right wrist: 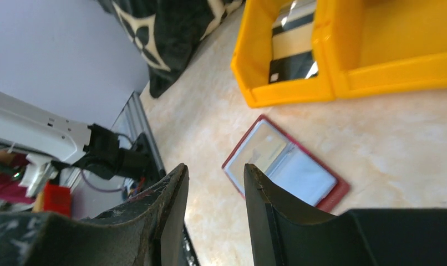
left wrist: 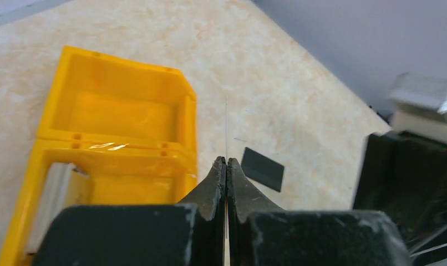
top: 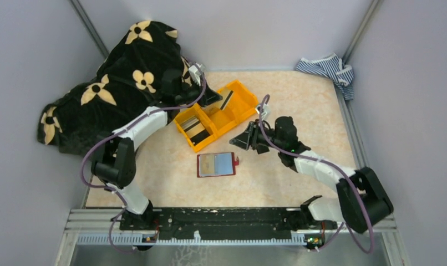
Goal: Take the credit cards out of the card holder
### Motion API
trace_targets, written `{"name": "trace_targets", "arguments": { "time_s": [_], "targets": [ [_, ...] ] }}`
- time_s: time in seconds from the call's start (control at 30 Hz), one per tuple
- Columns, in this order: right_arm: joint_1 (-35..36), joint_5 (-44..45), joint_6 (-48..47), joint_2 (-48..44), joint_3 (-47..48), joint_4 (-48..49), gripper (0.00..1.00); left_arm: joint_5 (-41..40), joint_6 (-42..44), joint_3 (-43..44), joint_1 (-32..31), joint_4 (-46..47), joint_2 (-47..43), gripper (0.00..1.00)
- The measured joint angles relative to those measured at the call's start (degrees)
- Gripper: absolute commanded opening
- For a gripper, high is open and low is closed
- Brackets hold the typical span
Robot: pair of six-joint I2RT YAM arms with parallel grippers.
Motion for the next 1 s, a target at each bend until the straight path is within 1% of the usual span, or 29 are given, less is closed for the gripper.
{"name": "trace_targets", "arguments": {
  "time_s": [0.07,0.17,0.27,0.37,0.5,0.67,0.83,1.0],
  "targets": [
    [-1.9,1.3,-2.1,-3.7,0.0,-3.1,0.42,1.5,4.1,4.9,1.8,-5.6,3.4,0.00],
    [-4.7,2.7,-5.2,-7.6,0.0,-7.1,0.42,3.3,9.8,9.6,4.2,-12.9,6.8,0.00],
    [-6.5,3.6,-7.2,-8.6,0.0,-10.1,0.42,2.7,17.4,13.7,5.7,-20.8,8.8,0.00],
    [-7.3,4.2,-8.4,-8.6,0.0,-12.7,0.42,1.8,24.3,15.7,5.8,-25.6,9.0,0.00],
    [-7.3,4.3,-9.3,-8.5,0.0,-14.1,0.42,1.0,32.2,18.2,5.7,-30.2,9.8,0.00],
    [-7.3,4.4,-10.1,-8.5,0.0,-15.2,0.42,-0.8,38.0,21.7,5.7,-33.8,14.4,0.00],
    [-7.3,5.0,-10.8,-8.5,0.0,-16.2,0.42,-2.8,41.3,22.0,5.7,-35.0,18.4,0.00],
    [-7.3,5.8,-11.1,-8.5,-0.1,-16.7,0.42,-2.9,42.8,25.5,5.7,-36.7,21.6,0.00]
  ]
}}
